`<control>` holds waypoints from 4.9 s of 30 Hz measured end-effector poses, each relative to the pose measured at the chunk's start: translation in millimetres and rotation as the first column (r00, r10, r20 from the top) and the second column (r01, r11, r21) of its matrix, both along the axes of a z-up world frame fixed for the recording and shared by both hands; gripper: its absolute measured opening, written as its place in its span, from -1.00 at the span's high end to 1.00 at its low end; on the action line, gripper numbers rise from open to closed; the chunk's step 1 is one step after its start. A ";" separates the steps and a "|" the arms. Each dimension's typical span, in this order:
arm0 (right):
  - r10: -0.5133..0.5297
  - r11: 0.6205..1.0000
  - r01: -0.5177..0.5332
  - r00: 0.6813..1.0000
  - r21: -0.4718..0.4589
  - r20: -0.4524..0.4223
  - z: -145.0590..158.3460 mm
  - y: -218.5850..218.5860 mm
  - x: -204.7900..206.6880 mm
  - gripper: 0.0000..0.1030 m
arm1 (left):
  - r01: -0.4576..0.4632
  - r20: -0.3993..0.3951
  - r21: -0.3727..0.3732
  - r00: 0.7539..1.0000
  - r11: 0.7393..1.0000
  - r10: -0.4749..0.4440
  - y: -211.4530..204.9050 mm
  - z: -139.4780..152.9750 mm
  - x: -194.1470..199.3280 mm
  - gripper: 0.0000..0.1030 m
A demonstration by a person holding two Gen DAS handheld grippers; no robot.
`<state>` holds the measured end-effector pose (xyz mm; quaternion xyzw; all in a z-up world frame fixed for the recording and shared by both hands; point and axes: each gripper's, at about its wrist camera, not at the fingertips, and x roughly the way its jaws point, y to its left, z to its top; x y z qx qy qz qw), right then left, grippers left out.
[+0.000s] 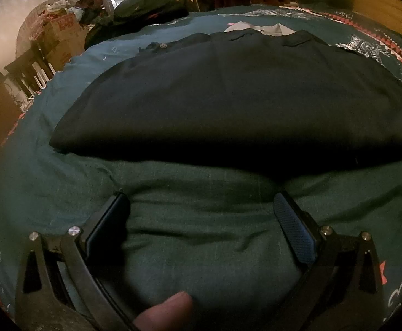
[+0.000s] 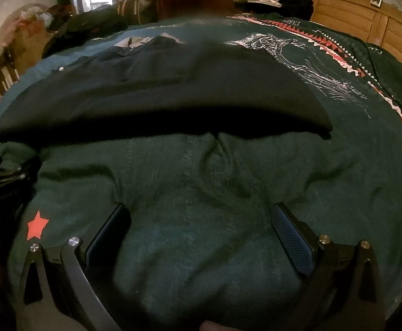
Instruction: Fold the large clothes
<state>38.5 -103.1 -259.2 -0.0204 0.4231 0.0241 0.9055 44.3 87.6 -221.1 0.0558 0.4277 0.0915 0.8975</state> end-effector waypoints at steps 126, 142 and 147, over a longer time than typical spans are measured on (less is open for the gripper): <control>0.005 1.000 -0.005 0.999 0.022 0.031 -6.4 -2.3 11.3 -1.00 | -0.002 0.013 0.016 1.000 1.000 0.001 -5.3 -3.3 -0.5 -1.00; 0.005 1.000 -0.005 0.999 0.022 0.032 -6.6 -2.3 11.1 -1.00 | -0.002 0.013 0.017 1.000 1.000 0.002 -5.7 -3.5 -0.2 -1.00; 0.005 1.000 -0.005 0.999 0.022 0.032 -6.7 -2.2 11.0 -1.00 | -0.002 0.013 0.017 1.000 1.000 0.002 -5.9 -3.5 -0.4 -1.00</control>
